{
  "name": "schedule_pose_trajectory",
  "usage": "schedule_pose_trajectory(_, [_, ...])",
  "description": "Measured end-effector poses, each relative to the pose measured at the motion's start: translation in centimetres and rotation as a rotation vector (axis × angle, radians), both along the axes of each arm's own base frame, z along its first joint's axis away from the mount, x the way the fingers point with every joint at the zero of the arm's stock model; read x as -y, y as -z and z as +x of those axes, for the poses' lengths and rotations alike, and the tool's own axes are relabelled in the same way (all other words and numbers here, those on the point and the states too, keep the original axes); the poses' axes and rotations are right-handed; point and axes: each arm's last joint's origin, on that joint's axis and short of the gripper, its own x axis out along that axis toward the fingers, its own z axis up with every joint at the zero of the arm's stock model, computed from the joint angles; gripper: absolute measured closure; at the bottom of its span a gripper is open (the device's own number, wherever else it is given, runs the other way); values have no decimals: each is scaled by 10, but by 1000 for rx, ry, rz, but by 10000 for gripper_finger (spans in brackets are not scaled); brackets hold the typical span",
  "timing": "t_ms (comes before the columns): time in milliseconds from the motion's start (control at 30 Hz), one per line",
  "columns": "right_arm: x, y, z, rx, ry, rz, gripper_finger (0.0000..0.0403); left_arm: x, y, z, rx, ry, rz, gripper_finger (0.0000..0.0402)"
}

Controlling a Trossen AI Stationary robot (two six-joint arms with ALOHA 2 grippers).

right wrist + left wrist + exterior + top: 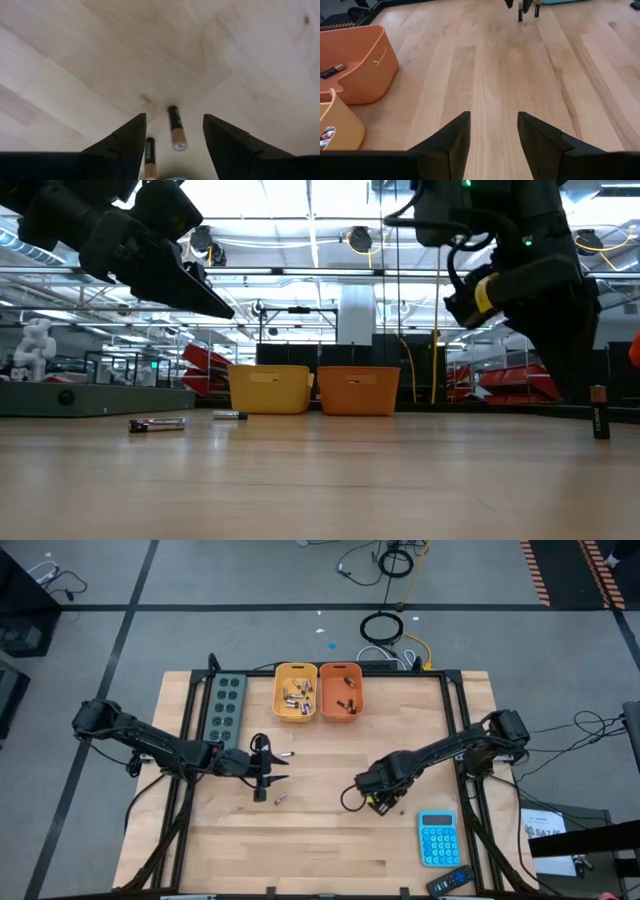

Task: Sort batteries
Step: Put the black battery into the orange bin

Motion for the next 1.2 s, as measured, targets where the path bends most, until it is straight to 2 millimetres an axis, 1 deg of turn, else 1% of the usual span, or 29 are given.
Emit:
schedule_pose_trajectory(100, [0, 8, -5, -14, 21, 2, 215, 0, 0, 0, -2, 0, 0, 229])
schedule_pose_trajectory(267, [-3, 22, -9, 18, 37, 34, 215, 0, 0, 0, -2, -3, 2, 229])
schedule_pose_trajectory(433, [-4, 32, -14, 23, 51, 36, 216, 0, 0, 0, 0, -11, 6, 229])
schedule_pose_trajectory(500, [-4, 33, -16, 18, 51, 34, 221, 0, 0, 0, 0, -11, 7, 229])
schedule_pose_trajectory(567, [-5, 33, -16, 21, 48, 28, 240, 0, 0, 0, 1, -12, 6, 229])
schedule_pose_trajectory(633, [-5, 33, -16, 23, 45, 20, 274, 0, 0, 0, 2, -12, 7, 229])
schedule_pose_trajectory(767, [-4, 33, -16, 23, 27, 15, 373, 0, 0, 0, 2, -14, 8, 229])
schedule_pose_trajectory(800, [-4, 33, -16, 24, 22, 15, 383, 0, 0, 0, 2, -14, 8, 229])
schedule_pose_trajectory(900, [-3, 33, -16, 31, -7, 9, 385, 0, 0, 0, 2, -15, 8, 229])
schedule_pose_trajectory(967, [2, 33, -14, 51, -30, -5, 387, 0, 0, 0, 4, -14, 10, 229])
schedule_pose_trajectory(1033, [10, 33, -8, 110, -54, -61, 387, 0, -1, 0, 10, -12, 12, 229])
schedule_pose_trajectory(1067, [16, 33, -2, 165, -64, -118, 387, 0, -1, 0, 14, -12, 12, 229])
schedule_pose_trajectory(1167, [32, 29, 15, 353, -64, -412, 387, 0, -1, 1, 16, -6, 26, 229])
schedule_pose_trajectory(1200, [36, 24, 19, 415, -68, -501, 387, 0, -1, 1, 16, -4, 28, 229])
